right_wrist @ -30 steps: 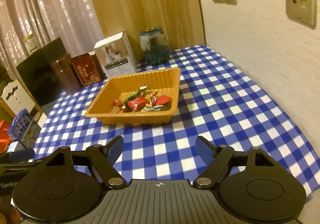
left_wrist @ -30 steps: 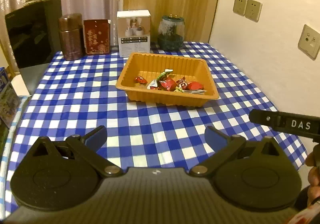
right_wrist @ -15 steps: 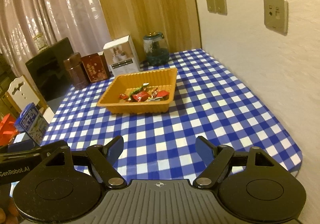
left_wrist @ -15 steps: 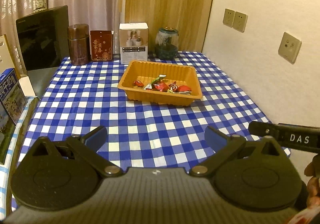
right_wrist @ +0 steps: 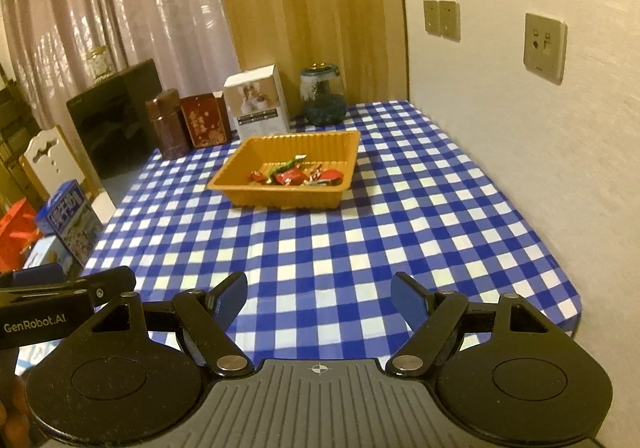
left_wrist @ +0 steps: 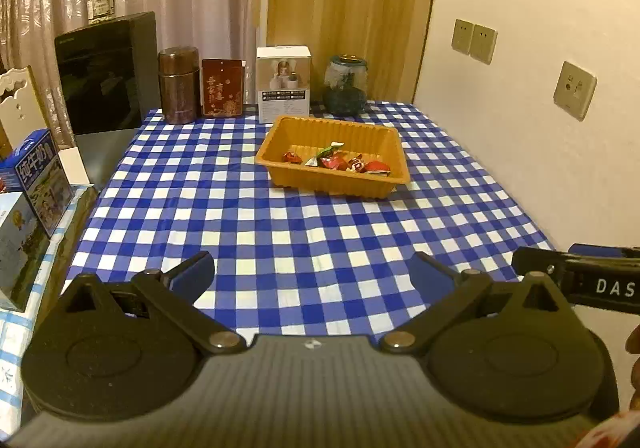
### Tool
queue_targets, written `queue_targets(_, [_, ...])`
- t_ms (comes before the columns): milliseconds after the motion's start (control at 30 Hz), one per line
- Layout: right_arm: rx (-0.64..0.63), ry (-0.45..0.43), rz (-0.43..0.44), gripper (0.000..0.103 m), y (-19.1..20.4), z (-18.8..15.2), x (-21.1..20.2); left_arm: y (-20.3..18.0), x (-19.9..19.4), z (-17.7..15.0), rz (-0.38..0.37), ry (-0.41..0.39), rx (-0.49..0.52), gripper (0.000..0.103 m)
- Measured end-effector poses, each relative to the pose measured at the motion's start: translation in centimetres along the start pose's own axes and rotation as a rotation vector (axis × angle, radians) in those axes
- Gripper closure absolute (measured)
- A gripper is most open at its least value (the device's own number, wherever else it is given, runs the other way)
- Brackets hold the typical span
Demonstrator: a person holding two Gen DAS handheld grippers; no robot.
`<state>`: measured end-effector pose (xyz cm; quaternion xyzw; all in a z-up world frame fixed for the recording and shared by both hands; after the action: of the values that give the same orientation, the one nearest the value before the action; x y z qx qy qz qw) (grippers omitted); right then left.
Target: Organize snacks
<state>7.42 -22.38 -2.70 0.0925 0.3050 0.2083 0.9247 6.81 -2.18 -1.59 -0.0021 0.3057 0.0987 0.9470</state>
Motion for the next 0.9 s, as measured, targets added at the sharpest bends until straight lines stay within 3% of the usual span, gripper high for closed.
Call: queue_targets(900, [-0.018, -0.007, 0.001, 0.025, 0.59, 0.22, -0.38, 0.15, -0.53, -0.15, -0.011, 0.004, -0.02, 0.0])
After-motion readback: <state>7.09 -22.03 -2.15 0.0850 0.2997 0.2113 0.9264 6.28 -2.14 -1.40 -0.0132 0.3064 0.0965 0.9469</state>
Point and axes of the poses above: each gripper's, at about its wrist camera, not at the fingertips, and x roughly the way its jaws point, y to its left, z to its top, the point moved 8 cm from there along x, roughly the way its jaws point, and after that the axes turned 13 degrees about z, right-handed, at the moved point
